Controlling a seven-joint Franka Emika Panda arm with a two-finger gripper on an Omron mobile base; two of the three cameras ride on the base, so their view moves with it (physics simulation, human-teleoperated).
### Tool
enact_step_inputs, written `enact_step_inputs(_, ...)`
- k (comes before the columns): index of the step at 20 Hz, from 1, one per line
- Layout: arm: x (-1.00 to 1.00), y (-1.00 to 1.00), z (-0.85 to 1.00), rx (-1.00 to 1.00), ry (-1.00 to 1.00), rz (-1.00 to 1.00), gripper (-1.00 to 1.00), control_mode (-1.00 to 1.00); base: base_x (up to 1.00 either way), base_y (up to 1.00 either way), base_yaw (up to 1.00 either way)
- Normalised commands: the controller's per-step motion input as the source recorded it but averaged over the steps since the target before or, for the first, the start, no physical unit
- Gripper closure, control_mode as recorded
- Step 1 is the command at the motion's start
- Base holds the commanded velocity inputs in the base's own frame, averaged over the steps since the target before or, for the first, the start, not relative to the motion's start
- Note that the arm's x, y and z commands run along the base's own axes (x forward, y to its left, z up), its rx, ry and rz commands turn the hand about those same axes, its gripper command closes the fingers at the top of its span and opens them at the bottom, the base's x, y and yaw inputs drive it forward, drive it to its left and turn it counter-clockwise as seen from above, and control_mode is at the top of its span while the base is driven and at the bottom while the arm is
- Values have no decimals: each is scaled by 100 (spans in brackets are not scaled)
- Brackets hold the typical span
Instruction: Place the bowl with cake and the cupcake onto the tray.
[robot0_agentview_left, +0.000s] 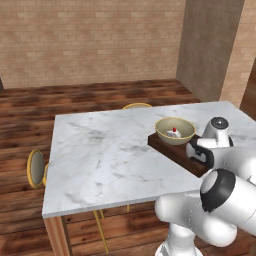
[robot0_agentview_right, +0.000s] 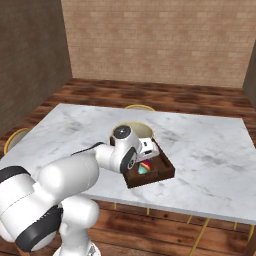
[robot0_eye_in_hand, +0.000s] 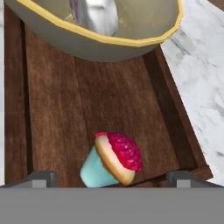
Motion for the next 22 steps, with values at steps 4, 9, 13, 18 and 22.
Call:
enact_step_inputs(4, -6, 0, 33, 0, -2, 0, -100, -100, 0, 0, 0)
enact_step_inputs(9, -25, 0, 38, 3, 0, 0, -100, -100, 0, 0, 0)
enact_step_inputs(13, -43, 0, 36, 8, 0, 0, -100, -100, 0, 0, 0)
enact_step_inputs(18, -59, 0, 26, 7, 0, 0, -100, -100, 0, 0, 0)
enact_step_inputs(22, -59, 8, 23, 1, 0, -2, -100, -100, 0, 0, 0)
